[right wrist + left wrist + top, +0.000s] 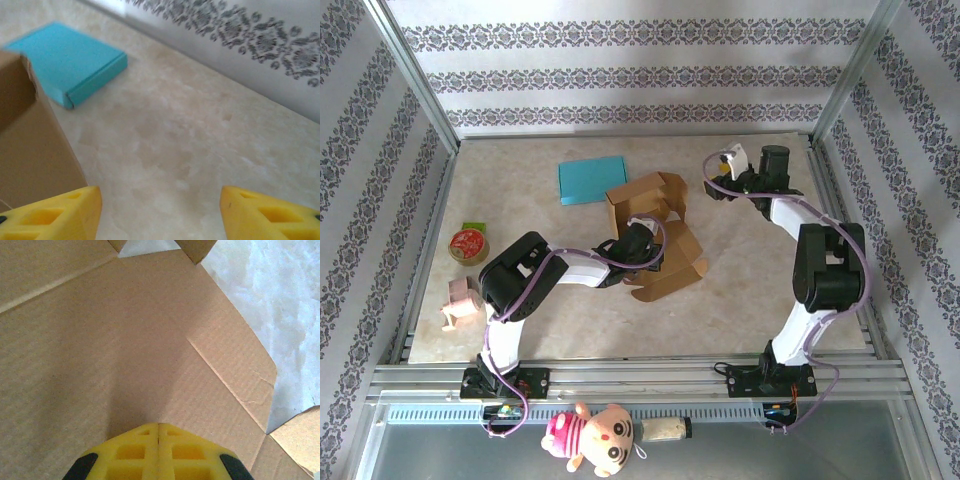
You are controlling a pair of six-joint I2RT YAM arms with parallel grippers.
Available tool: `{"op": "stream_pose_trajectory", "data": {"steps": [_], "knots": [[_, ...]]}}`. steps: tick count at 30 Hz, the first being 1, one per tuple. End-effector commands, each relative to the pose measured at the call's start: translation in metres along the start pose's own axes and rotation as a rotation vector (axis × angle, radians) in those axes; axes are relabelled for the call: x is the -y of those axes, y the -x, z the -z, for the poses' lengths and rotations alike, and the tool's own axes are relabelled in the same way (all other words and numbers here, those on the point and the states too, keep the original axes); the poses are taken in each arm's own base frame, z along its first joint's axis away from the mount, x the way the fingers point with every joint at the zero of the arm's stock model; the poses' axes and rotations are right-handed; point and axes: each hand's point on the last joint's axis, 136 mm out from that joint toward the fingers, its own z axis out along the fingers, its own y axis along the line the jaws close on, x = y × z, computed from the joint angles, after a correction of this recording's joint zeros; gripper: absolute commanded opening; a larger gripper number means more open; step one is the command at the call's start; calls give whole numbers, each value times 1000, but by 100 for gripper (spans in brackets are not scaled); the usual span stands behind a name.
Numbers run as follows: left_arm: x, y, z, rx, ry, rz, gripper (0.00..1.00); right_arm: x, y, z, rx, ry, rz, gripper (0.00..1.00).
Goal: Fold the paper box
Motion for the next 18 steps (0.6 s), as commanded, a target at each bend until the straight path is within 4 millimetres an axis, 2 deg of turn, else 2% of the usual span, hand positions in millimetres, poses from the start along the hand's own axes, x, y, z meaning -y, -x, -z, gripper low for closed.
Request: {"op": "stream_pose_trajectory", "data": {"steps": [1, 5, 8, 15, 16, 18], "knots": [[0, 1, -3, -18, 0, -12, 0, -18, -12, -18, -59, 102, 211, 63], [8, 10, 5, -2, -21, -12, 0, -24, -19, -37, -118, 148, 286, 63], [25, 26, 28, 46, -54, -20, 0, -28, -14, -43, -98, 188, 299, 61], [65, 59, 113, 161, -116, -45, 11, -45, -10, -50, -69, 256, 337, 58], [64, 63, 127, 169, -101, -26, 14, -47, -9, -50, -68, 264, 344, 58], [47, 77, 156, 204, 0, 10, 20, -51, -9, -51, -70, 285, 355, 58]]}}
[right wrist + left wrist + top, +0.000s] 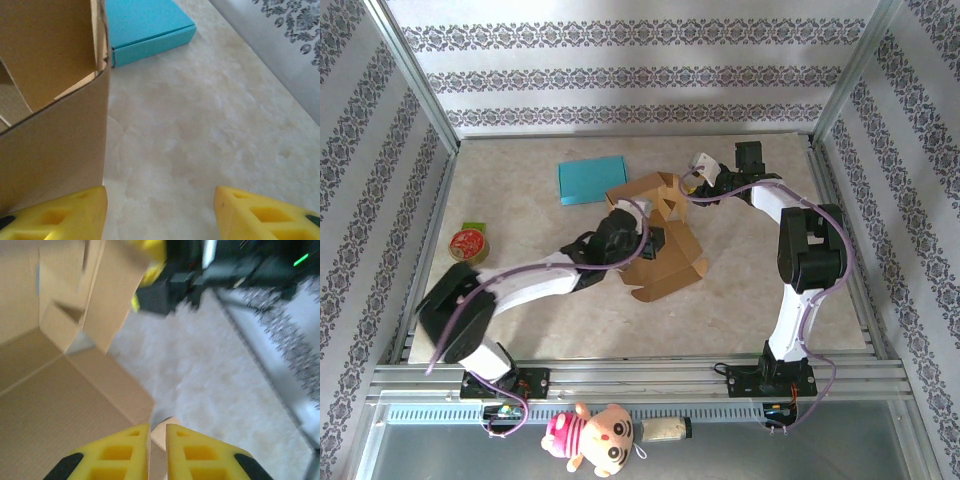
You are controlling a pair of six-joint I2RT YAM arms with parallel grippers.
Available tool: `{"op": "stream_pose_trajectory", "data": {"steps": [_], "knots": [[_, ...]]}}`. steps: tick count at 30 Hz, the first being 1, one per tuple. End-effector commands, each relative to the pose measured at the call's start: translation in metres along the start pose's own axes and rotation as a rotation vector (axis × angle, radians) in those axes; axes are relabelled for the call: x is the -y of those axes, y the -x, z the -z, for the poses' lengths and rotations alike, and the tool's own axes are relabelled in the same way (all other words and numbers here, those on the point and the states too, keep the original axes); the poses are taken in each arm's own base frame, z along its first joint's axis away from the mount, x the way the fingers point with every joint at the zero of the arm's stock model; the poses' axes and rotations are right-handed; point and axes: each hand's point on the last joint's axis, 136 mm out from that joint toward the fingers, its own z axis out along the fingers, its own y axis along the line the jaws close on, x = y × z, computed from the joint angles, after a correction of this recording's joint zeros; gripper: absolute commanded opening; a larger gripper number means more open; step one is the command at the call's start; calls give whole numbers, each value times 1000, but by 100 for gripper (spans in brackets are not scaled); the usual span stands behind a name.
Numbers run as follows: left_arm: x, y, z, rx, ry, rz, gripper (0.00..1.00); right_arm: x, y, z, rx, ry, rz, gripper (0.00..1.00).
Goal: Fold the paper box
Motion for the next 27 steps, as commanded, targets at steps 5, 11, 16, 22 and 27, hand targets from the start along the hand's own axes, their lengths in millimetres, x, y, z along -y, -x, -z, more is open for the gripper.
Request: {"op": "stream_pose_trajectory", "data": {"steps": [5, 11, 16, 22, 27], "knots": [[-78, 53, 83, 153, 299, 96, 86, -17, 9, -16, 7, 104, 75, 58], [-136, 72, 76, 121, 271, 259, 100, -25, 16, -24, 12, 141, 100, 57], [-137, 79, 41, 92, 143, 324, 97, -32, 19, -27, 18, 164, 106, 56], [-136, 85, 13, 119, 52, 353, 78, -42, 21, -31, 13, 189, 124, 54], [-139, 76, -1, 82, 34, 376, 68, -47, 26, -34, 31, 207, 137, 54]]}}
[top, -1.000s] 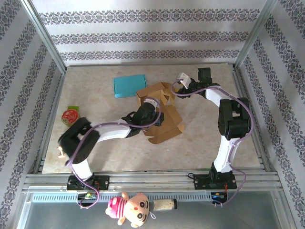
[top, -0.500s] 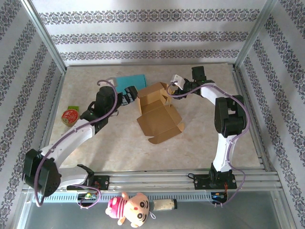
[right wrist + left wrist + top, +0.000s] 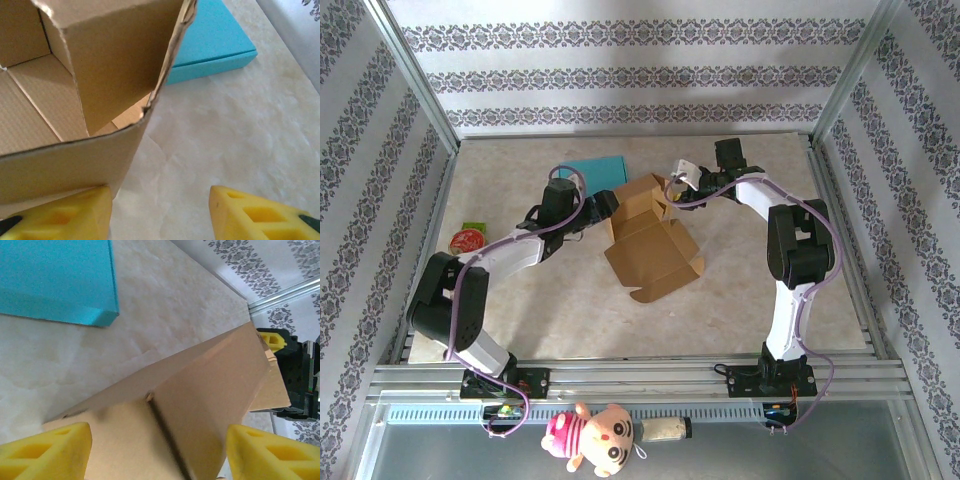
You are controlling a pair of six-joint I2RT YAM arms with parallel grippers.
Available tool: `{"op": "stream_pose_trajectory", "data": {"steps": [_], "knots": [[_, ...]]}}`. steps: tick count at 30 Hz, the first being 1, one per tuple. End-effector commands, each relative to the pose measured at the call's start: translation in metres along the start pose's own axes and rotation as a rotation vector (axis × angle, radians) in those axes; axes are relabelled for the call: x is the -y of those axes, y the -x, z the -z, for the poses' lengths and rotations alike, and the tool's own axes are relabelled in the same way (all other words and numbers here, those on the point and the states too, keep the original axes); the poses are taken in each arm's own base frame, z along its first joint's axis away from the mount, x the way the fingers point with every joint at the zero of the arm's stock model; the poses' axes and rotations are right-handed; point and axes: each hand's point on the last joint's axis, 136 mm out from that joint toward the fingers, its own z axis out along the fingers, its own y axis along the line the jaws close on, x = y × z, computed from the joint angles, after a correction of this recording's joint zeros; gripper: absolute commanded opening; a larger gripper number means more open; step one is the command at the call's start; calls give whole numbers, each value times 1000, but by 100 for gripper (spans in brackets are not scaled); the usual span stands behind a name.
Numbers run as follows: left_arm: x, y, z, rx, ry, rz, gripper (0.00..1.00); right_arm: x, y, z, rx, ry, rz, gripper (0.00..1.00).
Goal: Fold the paper box
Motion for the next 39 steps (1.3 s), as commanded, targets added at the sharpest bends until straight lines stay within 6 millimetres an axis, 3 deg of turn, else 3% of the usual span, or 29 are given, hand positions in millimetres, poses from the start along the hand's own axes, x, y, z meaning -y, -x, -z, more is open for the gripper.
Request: {"op": "stream_pose_trajectory", "data": {"steps": [1, 12, 16, 18, 25, 29, 30, 31, 35, 39], "knots": [[23, 17, -2, 37, -100, 2, 67, -10, 9, -9, 44, 61, 23, 54], [25, 13, -6, 8, -113, -22, 62, -23, 32, -29, 99, 122, 6, 53], [27, 14, -6, 9, -121, -25, 62, -27, 40, -31, 120, 139, -6, 61], [27, 13, -6, 8, -122, -23, 62, -28, 42, -34, 115, 139, -9, 60], [28, 12, -4, 8, -132, -22, 62, -23, 47, -45, 88, 116, -35, 50], [28, 12, -4, 15, -137, -12, 62, -9, 48, -52, 35, 49, -190, 38], [28, 13, -3, 20, -142, -5, 62, -7, 48, -53, 21, 27, -208, 30], [29, 15, -3, 29, -147, 5, 62, -14, 50, -55, 17, 19, -171, 26], [38, 22, -2, 63, -202, 46, 62, -19, 68, -60, 0, -80, -137, 16], [47, 32, 7, 101, -224, 47, 63, -6, 71, -61, -87, -137, -257, 8]]}}
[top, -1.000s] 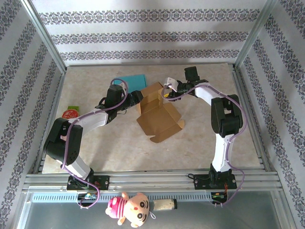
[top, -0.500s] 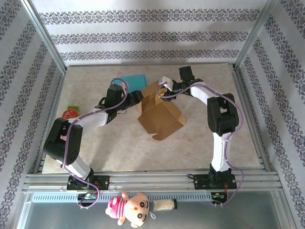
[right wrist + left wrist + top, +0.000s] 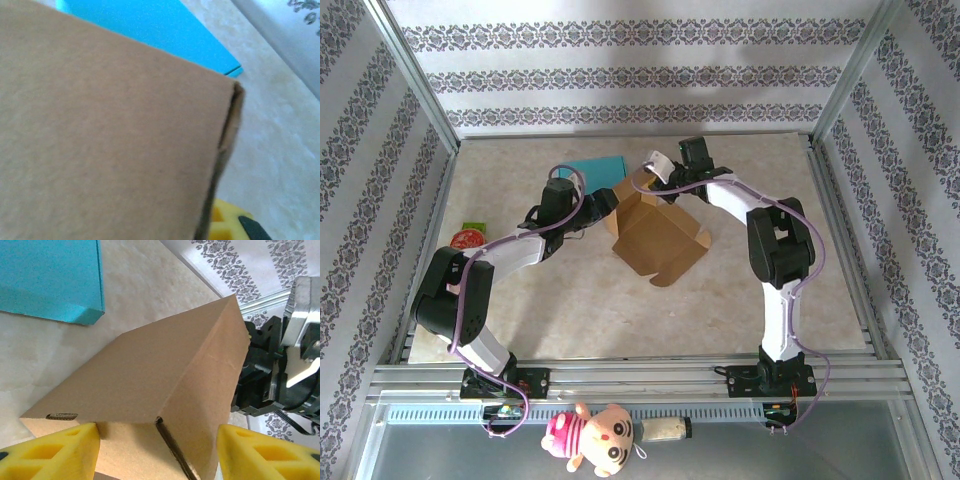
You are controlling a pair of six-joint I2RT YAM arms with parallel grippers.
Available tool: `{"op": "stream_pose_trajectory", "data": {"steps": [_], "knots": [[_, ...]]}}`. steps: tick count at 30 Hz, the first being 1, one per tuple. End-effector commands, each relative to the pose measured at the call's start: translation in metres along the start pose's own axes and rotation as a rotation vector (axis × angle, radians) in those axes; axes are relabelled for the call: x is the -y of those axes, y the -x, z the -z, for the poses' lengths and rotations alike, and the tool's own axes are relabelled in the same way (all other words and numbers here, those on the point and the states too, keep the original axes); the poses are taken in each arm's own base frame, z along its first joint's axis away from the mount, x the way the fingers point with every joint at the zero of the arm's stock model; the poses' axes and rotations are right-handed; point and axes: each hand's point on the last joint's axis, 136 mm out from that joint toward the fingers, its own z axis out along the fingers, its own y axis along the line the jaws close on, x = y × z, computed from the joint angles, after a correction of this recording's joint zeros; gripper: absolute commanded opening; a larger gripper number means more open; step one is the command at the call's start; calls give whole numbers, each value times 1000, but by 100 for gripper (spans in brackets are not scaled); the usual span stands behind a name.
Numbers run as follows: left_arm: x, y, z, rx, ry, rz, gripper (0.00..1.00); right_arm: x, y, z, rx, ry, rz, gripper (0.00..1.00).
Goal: Fold the paper box
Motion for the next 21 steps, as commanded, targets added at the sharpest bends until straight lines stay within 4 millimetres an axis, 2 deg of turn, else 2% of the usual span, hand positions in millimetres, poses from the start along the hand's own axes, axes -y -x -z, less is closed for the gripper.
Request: {"op": "stream_pose_trajectory", "data": {"steps": [1, 4, 6, 8, 11, 15, 17, 21], "knots": [[48, 30, 13, 113, -162, -41, 63, -17, 25, -1, -33, -13, -101, 5], [53, 37, 27, 156, -142, -57, 65, -17, 36, 12, -38, -82, -203, 2], [56, 39, 33, 165, -137, -73, 65, -31, 45, 21, -27, -89, -249, 2], [56, 39, 35, 165, -134, -76, 66, -54, 47, 24, -2, -74, -310, 3], [46, 34, 31, 158, -115, -68, 66, -79, 32, 18, -40, -71, -404, 4], [35, 23, 23, 122, -107, -45, 66, -81, 3, 15, -150, -180, -492, 4], [31, 16, 20, 101, -120, -25, 66, -82, -12, 13, -158, -233, -529, 11], [26, 7, 17, 75, -136, 3, 65, -86, -15, 7, -83, -237, -579, 21]]}}
